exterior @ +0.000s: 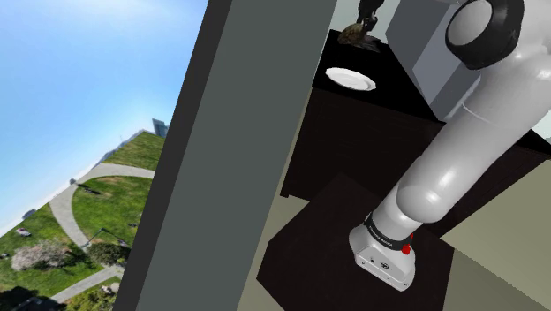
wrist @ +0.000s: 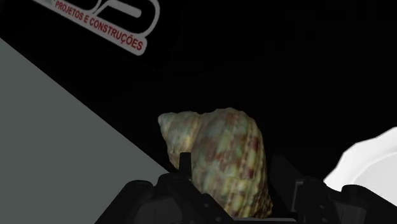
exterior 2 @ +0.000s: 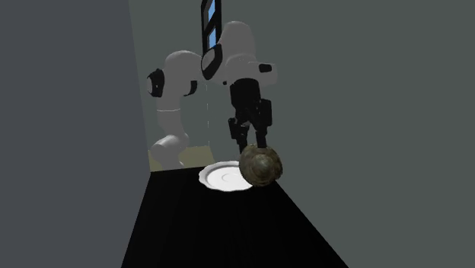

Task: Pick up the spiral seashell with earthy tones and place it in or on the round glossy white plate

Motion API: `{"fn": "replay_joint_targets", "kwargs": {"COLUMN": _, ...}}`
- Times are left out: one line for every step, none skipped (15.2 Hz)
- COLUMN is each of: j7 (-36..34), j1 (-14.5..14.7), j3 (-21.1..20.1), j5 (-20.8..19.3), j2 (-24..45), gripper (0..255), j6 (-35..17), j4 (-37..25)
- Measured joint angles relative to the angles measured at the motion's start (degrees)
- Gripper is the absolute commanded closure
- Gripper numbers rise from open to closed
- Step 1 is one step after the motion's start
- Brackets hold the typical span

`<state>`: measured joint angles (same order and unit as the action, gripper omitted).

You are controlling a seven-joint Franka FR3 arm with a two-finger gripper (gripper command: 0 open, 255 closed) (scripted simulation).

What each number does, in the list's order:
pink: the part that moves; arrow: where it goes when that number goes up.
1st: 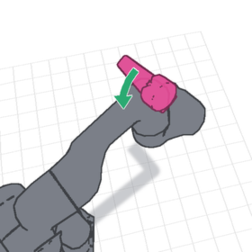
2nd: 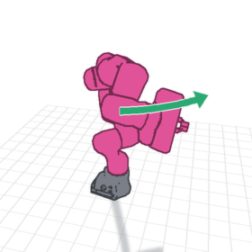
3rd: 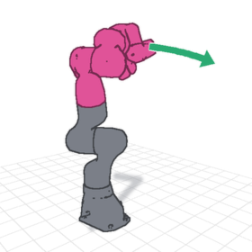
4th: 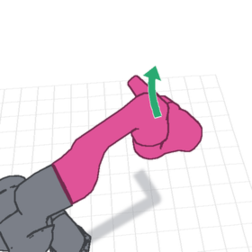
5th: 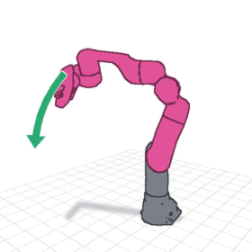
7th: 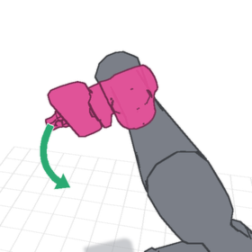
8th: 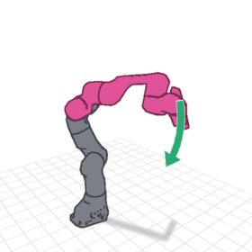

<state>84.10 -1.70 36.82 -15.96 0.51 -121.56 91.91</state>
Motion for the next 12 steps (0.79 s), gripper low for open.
{"fn": "replay_joint_targets", "kwargs": {"j7": -1.3, "j1": 0.6, "j3": -0.5, "j5": -2.1, "j2": -2.4, "gripper": 255, "j6": 0.7, "j4": 1.6}}
{"fn": "replay_joint_targets", "kwargs": {"j7": -3.1, "j1": 1.3, "j3": -1.5, "j5": -4.7, "j2": -5.6, "gripper": 255, "j6": 1.4, "j4": 4.1}}
{"fn": "replay_joint_targets", "kwargs": {"j7": -4.7, "j1": 1.6, "j3": -2.4, "j5": -6.7, "j2": -8.0, "gripper": 255, "j6": 1.9, "j4": 6.0}}
{"fn": "replay_joint_targets", "kwargs": {"j7": -6.3, "j1": 1.8, "j3": -3.5, "j5": -8.9, "j2": -10.9, "gripper": 255, "j6": 2.5, "j4": 8.5}}
{"fn": "replay_joint_targets", "kwargs": {"j7": -7.4, "j1": 1.8, "j3": -4.6, "j5": -10.5, "j2": -13.1, "gripper": 255, "j6": 3.4, "j4": 9.9}}
{"fn": "replay_joint_targets", "kwargs": {"j7": -9.1, "j1": 1.8, "j3": -6.0, "j5": -12.3, "j2": -15.7, "gripper": 255, "j6": 4.0, "j4": 12.3}}
{"fn": "replay_joint_targets", "kwargs": {"j7": -10.4, "j1": 1.8, "j3": -7.4, "j5": -13.5, "j2": -17.8, "gripper": 255, "j6": 5.2, "j4": 13.6}}
{"fn": "replay_joint_targets", "kwargs": {"j7": -11.8, "j1": 1.5, "j3": -9.0, "j5": -15.1, "j2": -20.6, "gripper": 255, "j6": 6.3, "j4": 15.8}}
{"fn": "replay_joint_targets", "kwargs": {"j7": -12.7, "j1": 1.4, "j3": -10.1, "j5": -15.9, "j2": -22.6, "gripper": 255, "j6": 7.4, "j4": 17.0}}
{"fn": "replay_joint_targets", "kwargs": {"j7": -13.6, "j1": 1.2, "j3": -11.5, "j5": -16.7, "j2": -24.7, "gripper": 255, "j6": 8.5, "j4": 18.4}}
{"fn": "replay_joint_targets", "kwargs": {"j7": -14.8, "j1": 1.1, "j3": -13.0, "j5": -17.3, "j2": -26.5, "gripper": 255, "j6": 9.9, "j4": 19.5}}
{"fn": "replay_joint_targets", "kwargs": {"j7": -15.7, "j1": 0.8, "j3": -14.3, "j5": -17.9, "j2": -28.5, "gripper": 255, "j6": 10.9, "j4": 21.1}}
